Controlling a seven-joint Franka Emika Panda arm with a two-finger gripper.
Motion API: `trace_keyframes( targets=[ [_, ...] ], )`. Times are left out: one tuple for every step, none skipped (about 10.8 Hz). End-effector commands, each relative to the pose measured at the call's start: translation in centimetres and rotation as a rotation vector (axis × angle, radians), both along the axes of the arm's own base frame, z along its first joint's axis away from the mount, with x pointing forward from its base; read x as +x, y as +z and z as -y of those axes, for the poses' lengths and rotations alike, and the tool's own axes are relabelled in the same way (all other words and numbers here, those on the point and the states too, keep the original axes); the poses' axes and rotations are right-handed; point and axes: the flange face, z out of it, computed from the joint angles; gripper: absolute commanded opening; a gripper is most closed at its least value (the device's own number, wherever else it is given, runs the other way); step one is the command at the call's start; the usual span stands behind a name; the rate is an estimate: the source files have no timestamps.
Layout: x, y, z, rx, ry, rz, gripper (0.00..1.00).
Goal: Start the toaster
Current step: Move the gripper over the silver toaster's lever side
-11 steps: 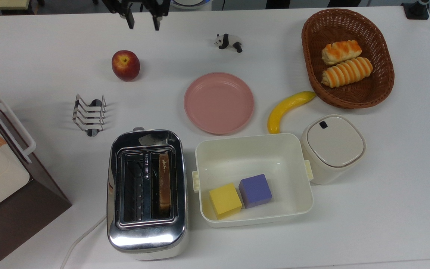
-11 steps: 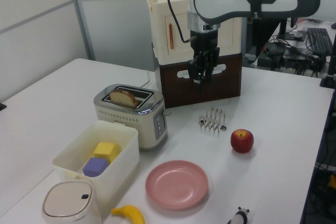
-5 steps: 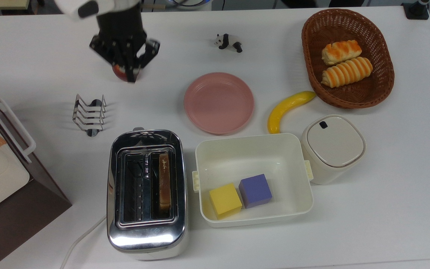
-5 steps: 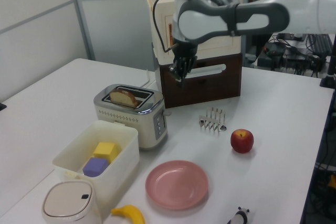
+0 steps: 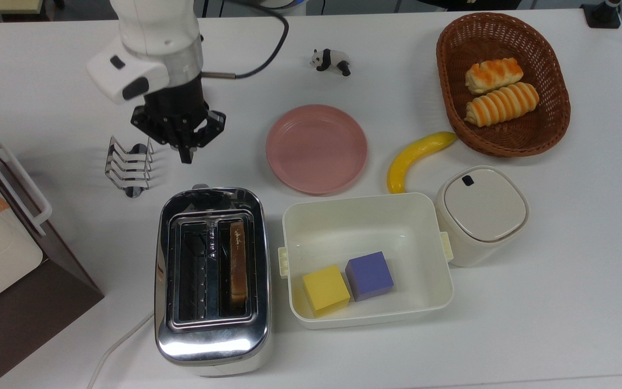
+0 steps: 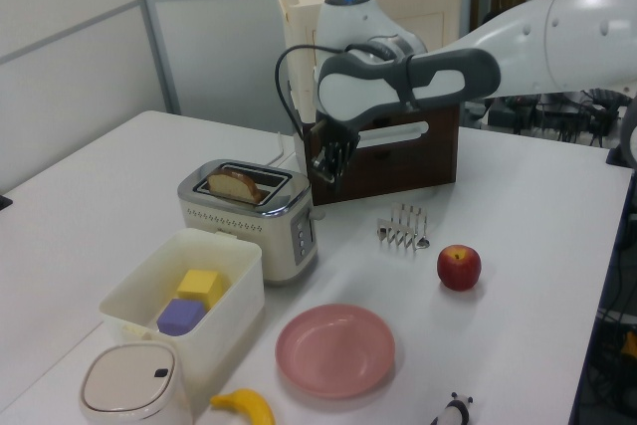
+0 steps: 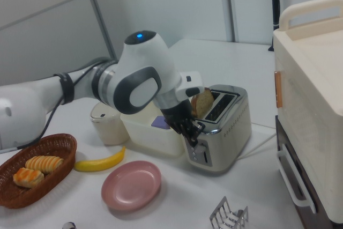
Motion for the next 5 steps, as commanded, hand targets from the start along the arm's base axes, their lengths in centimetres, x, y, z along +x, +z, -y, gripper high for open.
trace_keyframes(
  targets=[
    [1.8,-2.9,-0.2,-0.011,0.033,0.024,0.0],
    [2.4,-3.9,-0.3,-0.016,0.031,0.038,0.0],
    [2.8,-4.9,-0.4,-0.02,0.031,0.045,0.0],
    [3.2,-6.0,-0.7,-0.025,0.036,0.046,0.0],
    [3.4,-7.0,-0.9,-0.027,0.041,0.04,0.0]
  ],
)
